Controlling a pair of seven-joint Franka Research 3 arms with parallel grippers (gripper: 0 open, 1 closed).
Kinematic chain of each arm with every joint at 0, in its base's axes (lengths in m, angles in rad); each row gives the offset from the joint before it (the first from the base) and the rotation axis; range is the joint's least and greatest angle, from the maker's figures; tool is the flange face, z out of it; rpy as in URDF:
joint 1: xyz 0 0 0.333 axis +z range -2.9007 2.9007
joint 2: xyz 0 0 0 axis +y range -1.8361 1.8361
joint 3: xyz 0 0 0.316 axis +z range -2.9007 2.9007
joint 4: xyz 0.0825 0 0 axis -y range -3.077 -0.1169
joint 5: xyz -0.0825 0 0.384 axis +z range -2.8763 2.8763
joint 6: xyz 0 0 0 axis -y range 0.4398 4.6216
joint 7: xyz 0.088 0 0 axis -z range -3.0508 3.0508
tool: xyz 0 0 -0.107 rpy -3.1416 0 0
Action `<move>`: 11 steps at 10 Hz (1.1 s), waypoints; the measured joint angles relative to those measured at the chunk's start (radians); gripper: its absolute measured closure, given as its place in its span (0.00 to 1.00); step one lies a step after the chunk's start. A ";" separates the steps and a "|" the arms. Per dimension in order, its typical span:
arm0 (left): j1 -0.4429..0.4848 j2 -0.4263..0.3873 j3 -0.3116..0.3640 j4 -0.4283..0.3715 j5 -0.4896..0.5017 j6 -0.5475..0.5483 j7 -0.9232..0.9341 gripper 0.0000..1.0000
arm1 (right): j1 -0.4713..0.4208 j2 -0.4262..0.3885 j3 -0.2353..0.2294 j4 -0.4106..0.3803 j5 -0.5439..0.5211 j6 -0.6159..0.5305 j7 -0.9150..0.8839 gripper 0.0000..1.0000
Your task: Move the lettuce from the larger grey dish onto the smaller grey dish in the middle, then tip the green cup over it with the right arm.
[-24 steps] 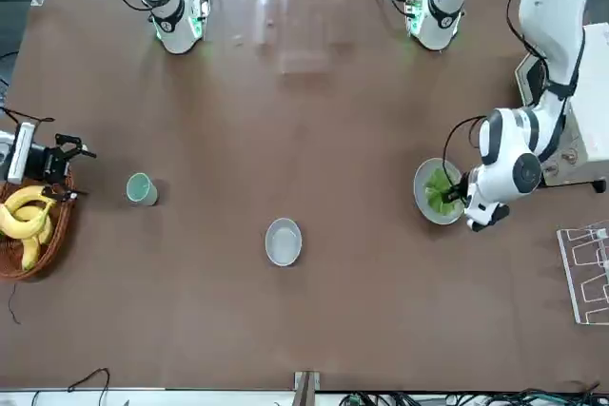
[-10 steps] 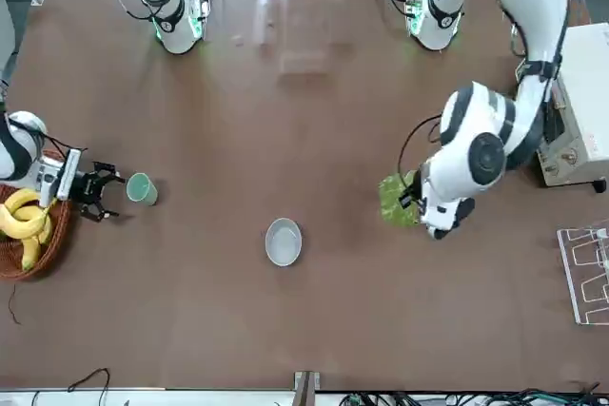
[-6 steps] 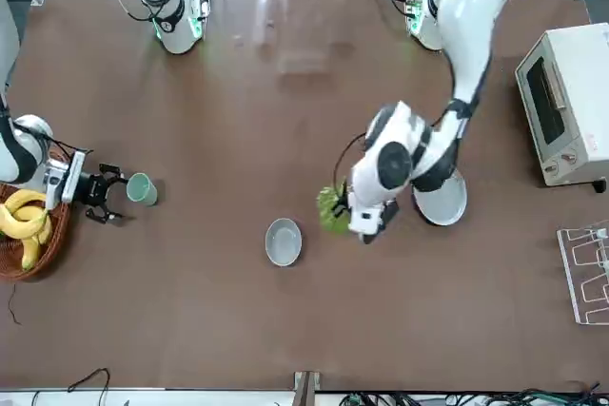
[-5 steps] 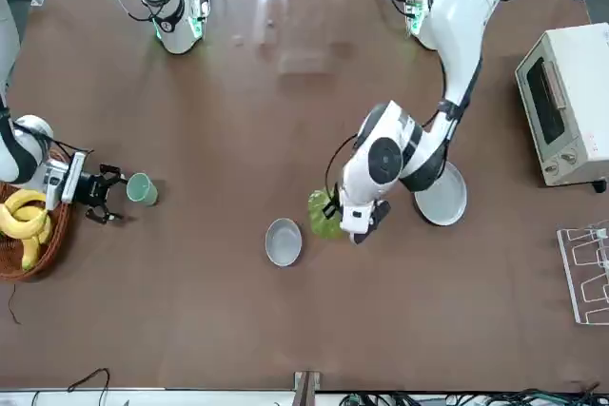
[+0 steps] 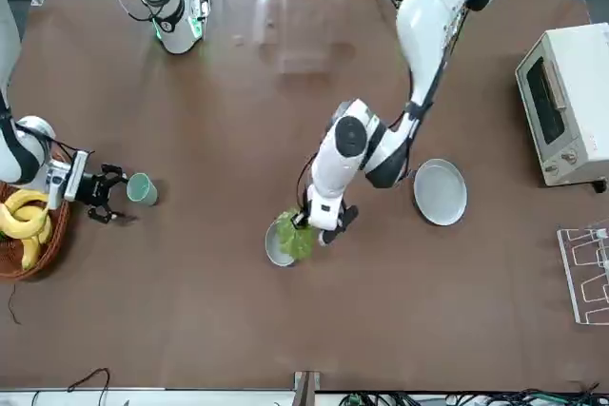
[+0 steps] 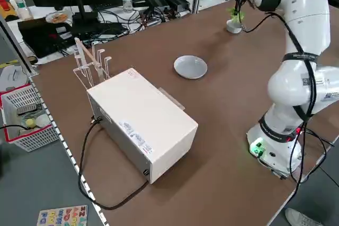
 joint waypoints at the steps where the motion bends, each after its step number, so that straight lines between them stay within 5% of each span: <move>1: -0.031 0.032 0.016 0.016 0.000 0.023 -0.016 0.93 | 0.000 0.002 0.000 -0.008 0.000 0.000 -0.005 0.00; 4: -0.033 0.098 0.026 0.024 0.000 0.218 -0.095 0.93 | 0.000 0.009 0.000 -0.022 0.000 0.002 -0.009 0.00; 8: -0.025 0.115 0.027 0.036 0.000 0.242 -0.096 0.93 | 0.000 0.013 0.000 -0.032 0.003 0.002 -0.009 0.00; 11: -0.025 0.115 0.028 0.036 0.000 0.242 -0.087 0.80 | 0.003 0.014 0.001 -0.047 0.004 0.002 -0.009 0.00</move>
